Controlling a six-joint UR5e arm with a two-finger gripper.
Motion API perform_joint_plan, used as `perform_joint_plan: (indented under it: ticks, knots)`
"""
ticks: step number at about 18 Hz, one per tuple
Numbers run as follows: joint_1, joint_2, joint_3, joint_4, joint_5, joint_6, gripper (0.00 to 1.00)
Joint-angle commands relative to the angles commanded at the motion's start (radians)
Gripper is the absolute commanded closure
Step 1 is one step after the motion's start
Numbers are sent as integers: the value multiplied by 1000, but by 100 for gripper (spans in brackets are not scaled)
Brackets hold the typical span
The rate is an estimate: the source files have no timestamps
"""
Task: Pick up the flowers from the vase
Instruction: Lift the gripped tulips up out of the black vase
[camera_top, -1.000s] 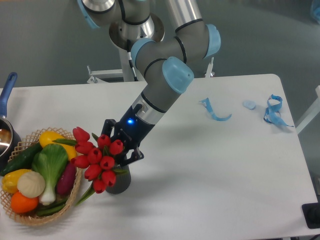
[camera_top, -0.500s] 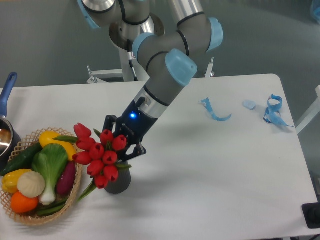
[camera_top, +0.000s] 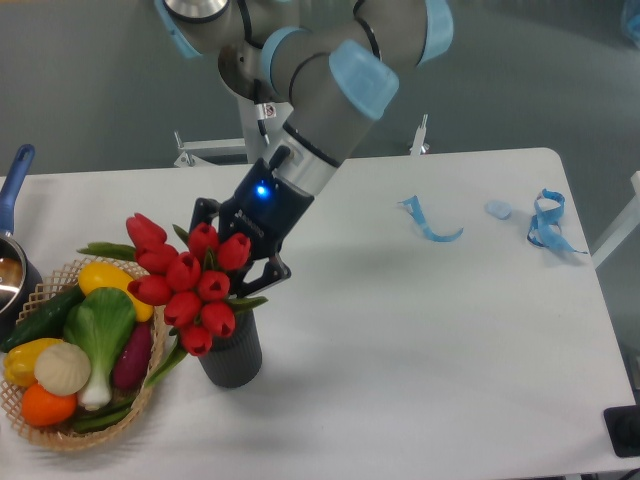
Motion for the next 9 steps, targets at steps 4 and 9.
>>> perform_joint_plan:
  ticks: [4, 9]
  knots:
    - [8, 23, 49, 0, -40, -69, 61]
    - [90, 37, 84, 0, -46, -80, 61]
